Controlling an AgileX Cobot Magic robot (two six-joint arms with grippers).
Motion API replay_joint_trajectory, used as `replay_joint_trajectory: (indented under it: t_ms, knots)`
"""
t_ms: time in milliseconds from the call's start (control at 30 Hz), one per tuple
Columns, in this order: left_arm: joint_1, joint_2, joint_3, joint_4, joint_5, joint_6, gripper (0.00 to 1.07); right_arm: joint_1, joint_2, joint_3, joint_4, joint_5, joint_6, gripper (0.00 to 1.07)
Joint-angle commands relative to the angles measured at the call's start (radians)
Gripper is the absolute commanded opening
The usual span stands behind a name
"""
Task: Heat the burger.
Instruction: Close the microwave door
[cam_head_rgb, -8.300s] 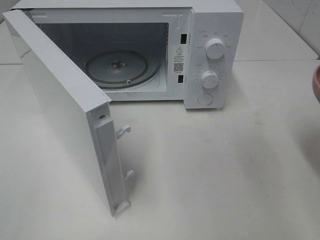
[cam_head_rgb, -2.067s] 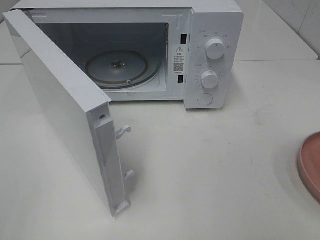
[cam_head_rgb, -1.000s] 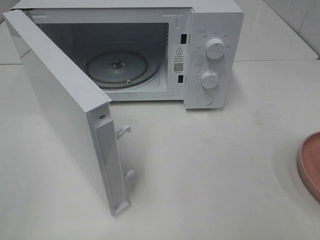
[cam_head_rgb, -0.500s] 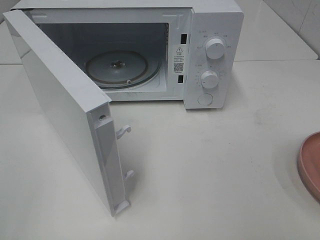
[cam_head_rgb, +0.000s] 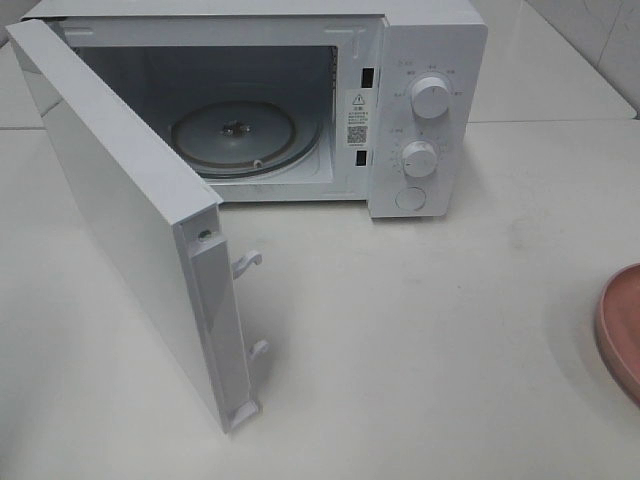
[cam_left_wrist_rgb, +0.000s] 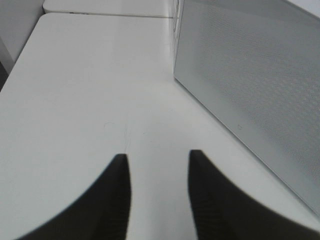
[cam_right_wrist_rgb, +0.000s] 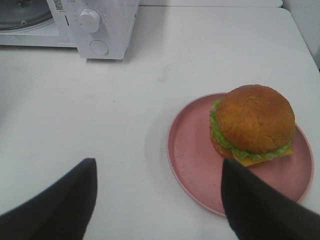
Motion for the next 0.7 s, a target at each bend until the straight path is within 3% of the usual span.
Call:
replay_joint_trajectory:
  t_ms: [33,333,500,700]
  knots:
    - [0.003,0.068,-0.007,-0.013,-0.079,-0.002,0.00,-0.008,-0.026,0.002,0.002,-0.006,-0.006,0.68]
    - [0.003,0.224,-0.007,-0.014,-0.318,0.004,0.00,-0.008,-0.026,0.002,0.002,-0.006,-0.006,0.68]
    - [-0.001,0.353,-0.007,-0.015,-0.521,0.073,0.00,-0.008,-0.026,0.002,0.002,-0.006,-0.006,0.68]
    - [-0.001,0.469,0.032,-0.027,-0.716,0.110,0.00,-0.008,-0.026,0.002,0.002,-0.006,-0.006,0.68]
